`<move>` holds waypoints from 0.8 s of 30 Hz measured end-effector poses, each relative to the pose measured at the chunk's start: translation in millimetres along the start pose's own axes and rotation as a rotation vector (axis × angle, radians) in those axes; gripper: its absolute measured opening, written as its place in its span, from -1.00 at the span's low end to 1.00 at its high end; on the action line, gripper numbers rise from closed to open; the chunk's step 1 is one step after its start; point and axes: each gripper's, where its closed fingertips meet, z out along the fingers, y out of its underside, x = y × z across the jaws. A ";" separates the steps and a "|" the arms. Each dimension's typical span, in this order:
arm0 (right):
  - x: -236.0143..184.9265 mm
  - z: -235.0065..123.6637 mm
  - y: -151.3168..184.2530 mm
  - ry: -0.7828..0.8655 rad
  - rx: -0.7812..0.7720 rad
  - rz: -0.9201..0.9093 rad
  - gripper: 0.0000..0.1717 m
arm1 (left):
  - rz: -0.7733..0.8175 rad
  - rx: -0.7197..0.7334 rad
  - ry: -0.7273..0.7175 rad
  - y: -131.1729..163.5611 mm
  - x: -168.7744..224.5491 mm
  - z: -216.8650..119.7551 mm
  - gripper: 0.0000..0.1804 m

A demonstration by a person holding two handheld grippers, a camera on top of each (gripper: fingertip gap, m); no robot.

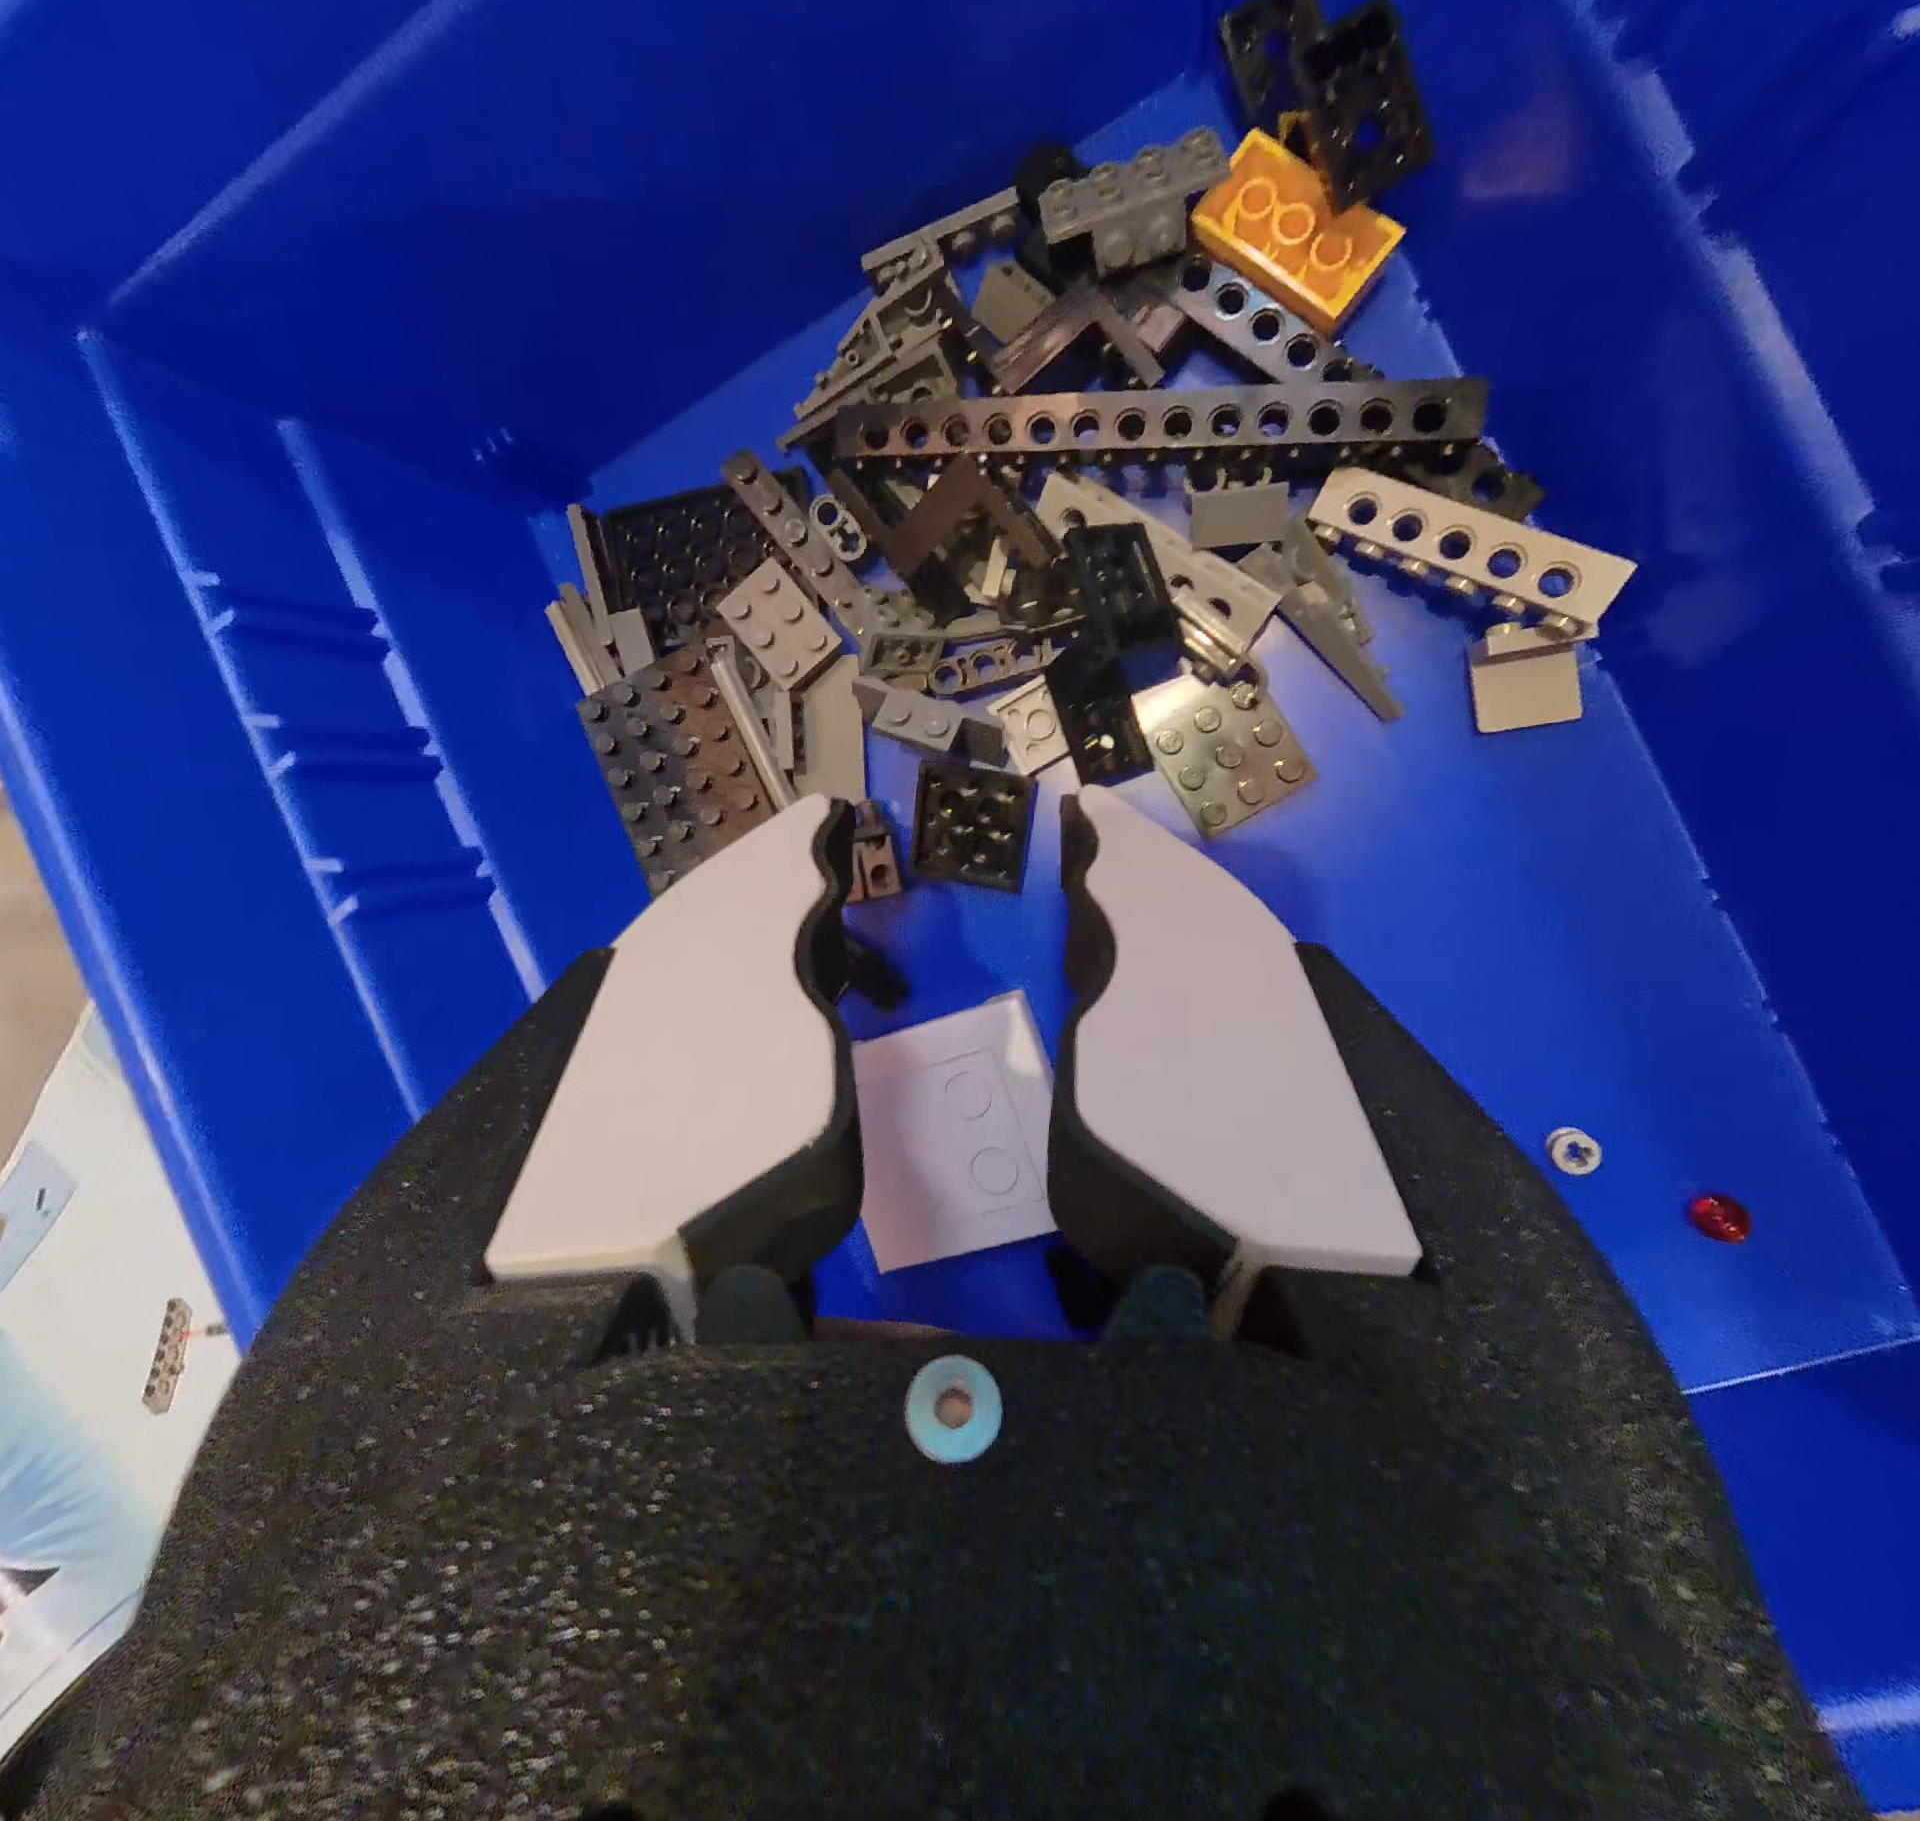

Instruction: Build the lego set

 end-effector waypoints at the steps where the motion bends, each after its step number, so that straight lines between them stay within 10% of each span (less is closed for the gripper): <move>1: 0.0 0.0 0.0 0.000 0.000 0.000 -0.53 | -0.006 -0.006 -0.013 1.7 -2.4 -0.6 -0.57; 24: -0.2 -0.3 -0.3 0.003 0.002 -0.005 -0.54 | 0.092 -0.199 -0.175 23.0 -22.2 9.4 -0.75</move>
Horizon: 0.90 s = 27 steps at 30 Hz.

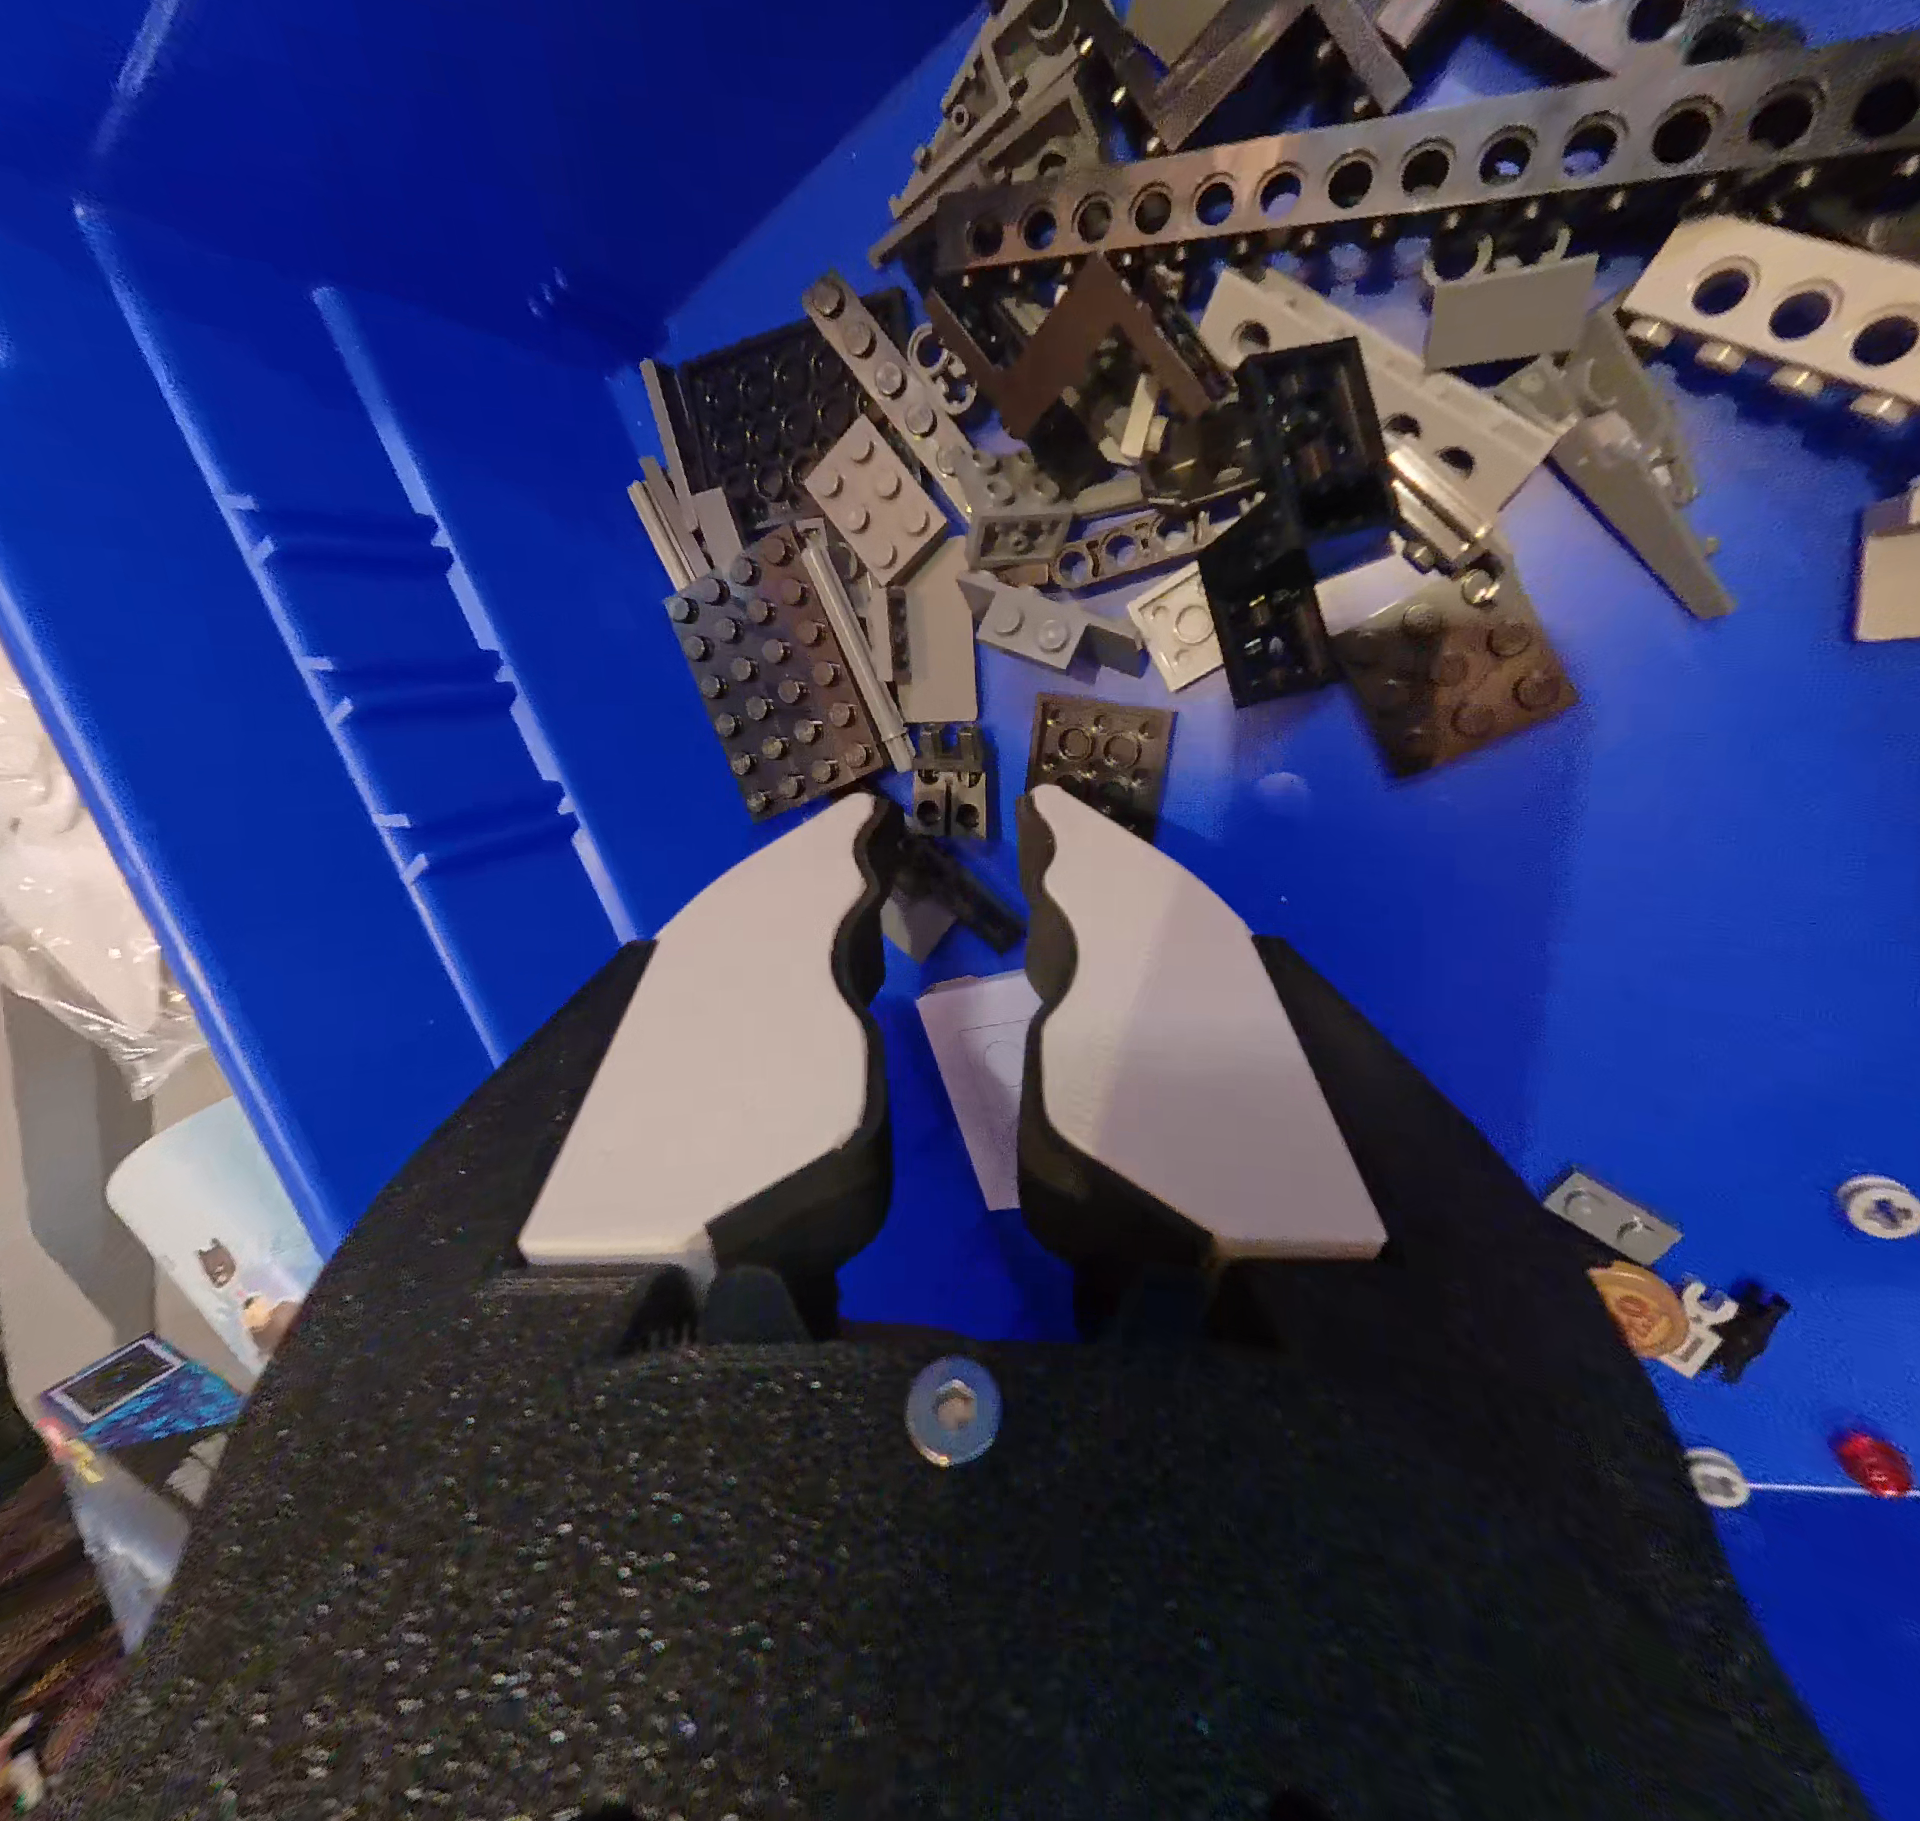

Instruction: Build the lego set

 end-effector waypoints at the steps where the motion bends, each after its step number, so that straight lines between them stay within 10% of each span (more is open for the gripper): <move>1: 0.1 -0.1 0.0 0.000 0.000 0.000 -0.54 | 0.018 -0.007 -0.009 0.0 -0.7 -1.0 -0.74; 27: 0.0 -0.1 -0.1 0.002 0.002 -0.004 -0.54 | 0.143 -0.070 0.133 -9.8 3.7 3.3 -0.83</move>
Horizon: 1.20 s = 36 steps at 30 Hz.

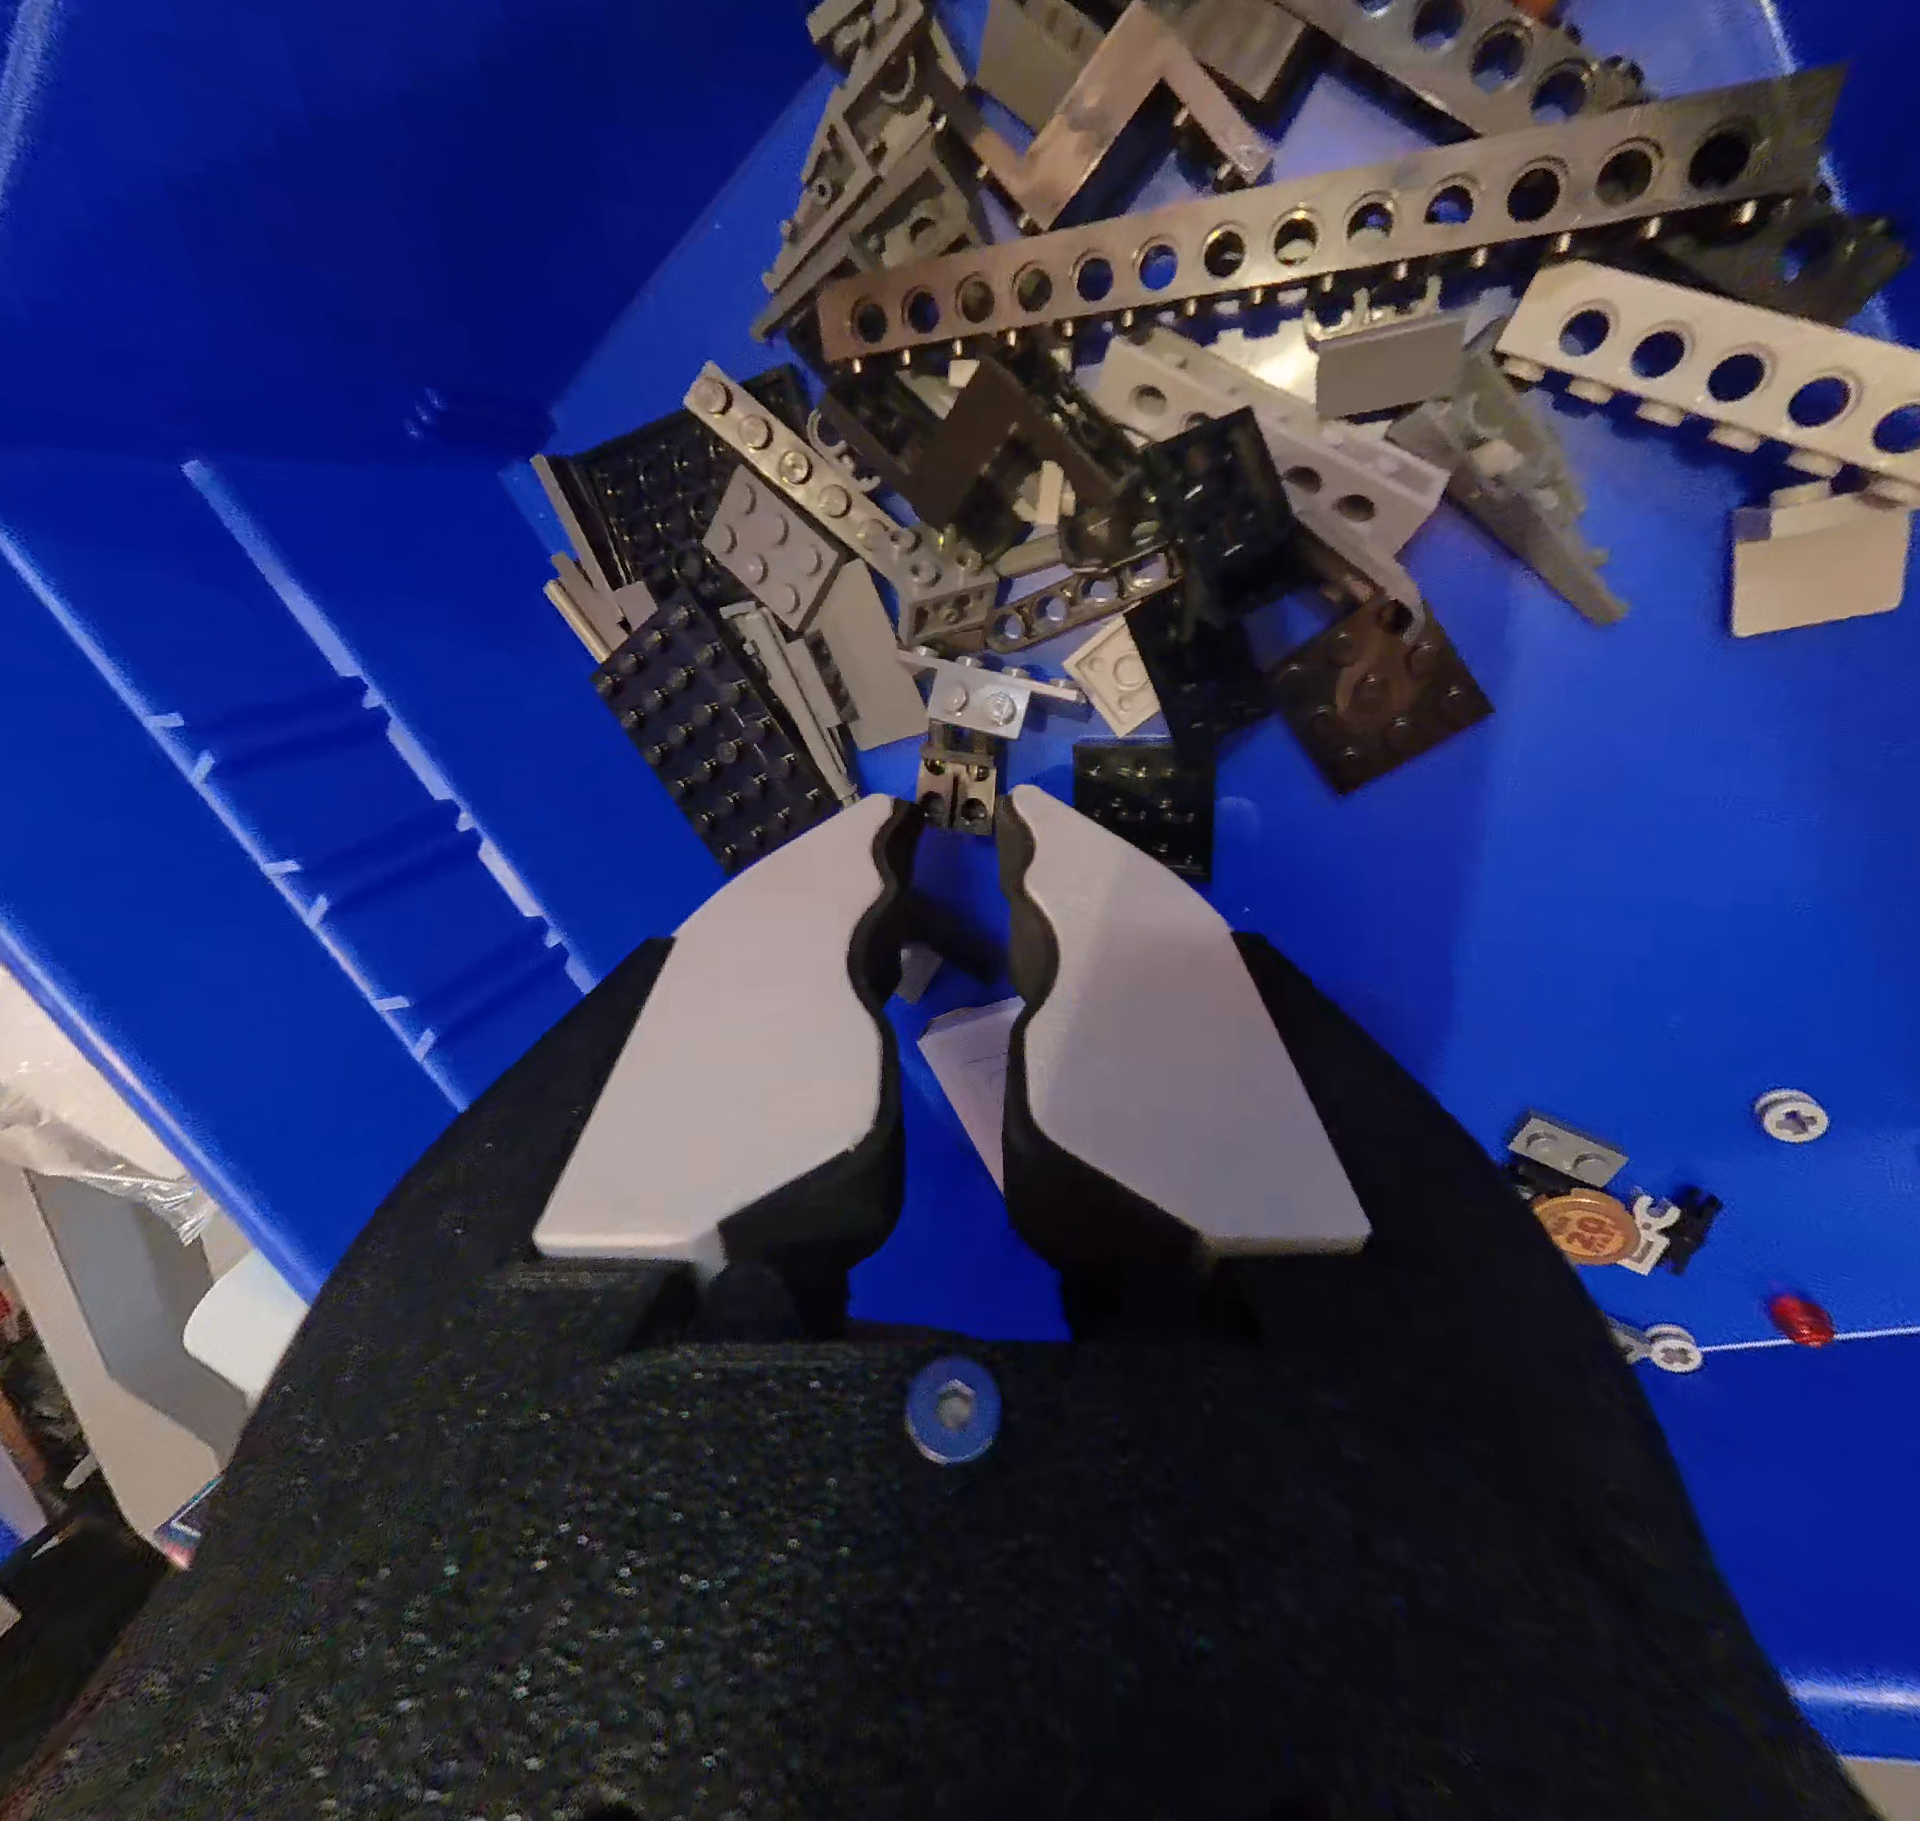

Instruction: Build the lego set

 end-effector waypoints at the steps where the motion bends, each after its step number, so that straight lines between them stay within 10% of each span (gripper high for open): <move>1: -0.1 0.0 0.0 0.000 0.000 0.000 -0.54 | -0.006 0.002 0.004 0.0 0.2 0.8 -0.82; 36: -0.5 0.0 -0.2 -0.004 0.000 -0.001 -0.55 | 0.172 -0.150 0.167 1.0 -5.4 11.2 -0.82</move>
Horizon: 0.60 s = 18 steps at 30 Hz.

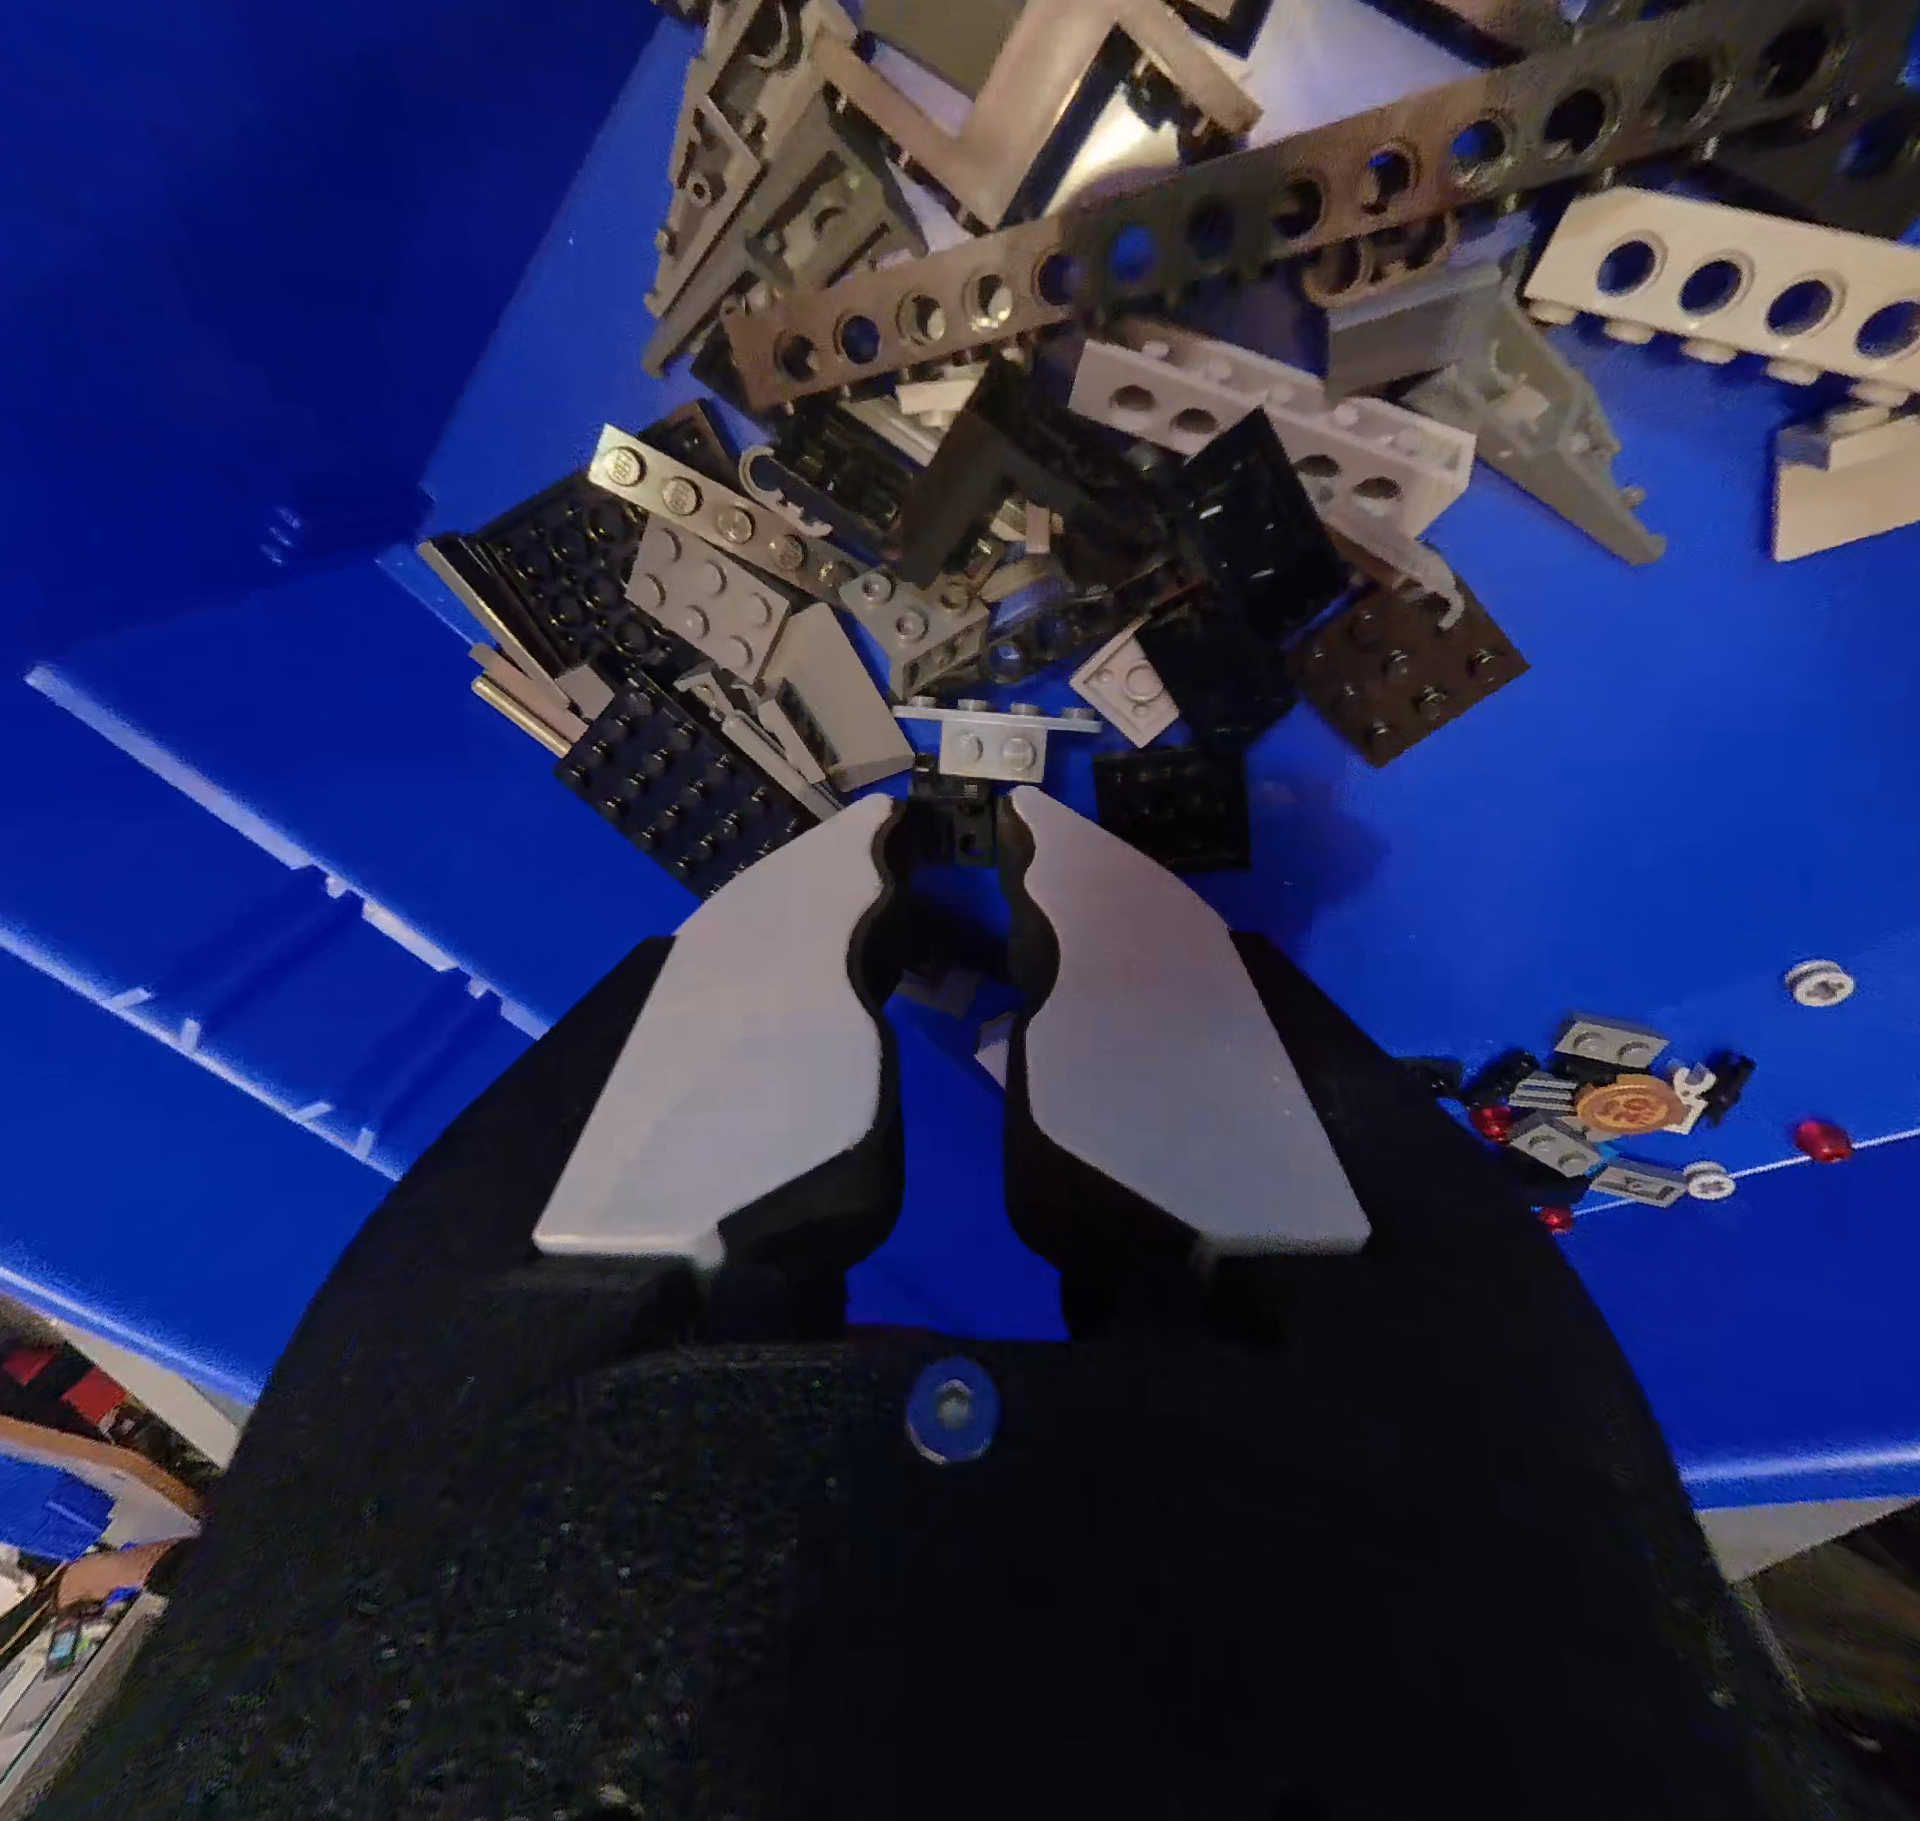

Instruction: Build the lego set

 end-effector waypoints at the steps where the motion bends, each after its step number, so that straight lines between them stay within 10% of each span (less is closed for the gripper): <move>1: 0.0 0.0 0.0 -0.001 0.000 0.000 -0.55 | 0.002 0.001 0.005 0.0 -0.2 0.2 -0.82; 18: -0.1 0.0 -0.1 0.001 0.001 -0.002 -0.55 | -0.142 0.265 -0.001 -0.9 9.4 -29.4 -0.83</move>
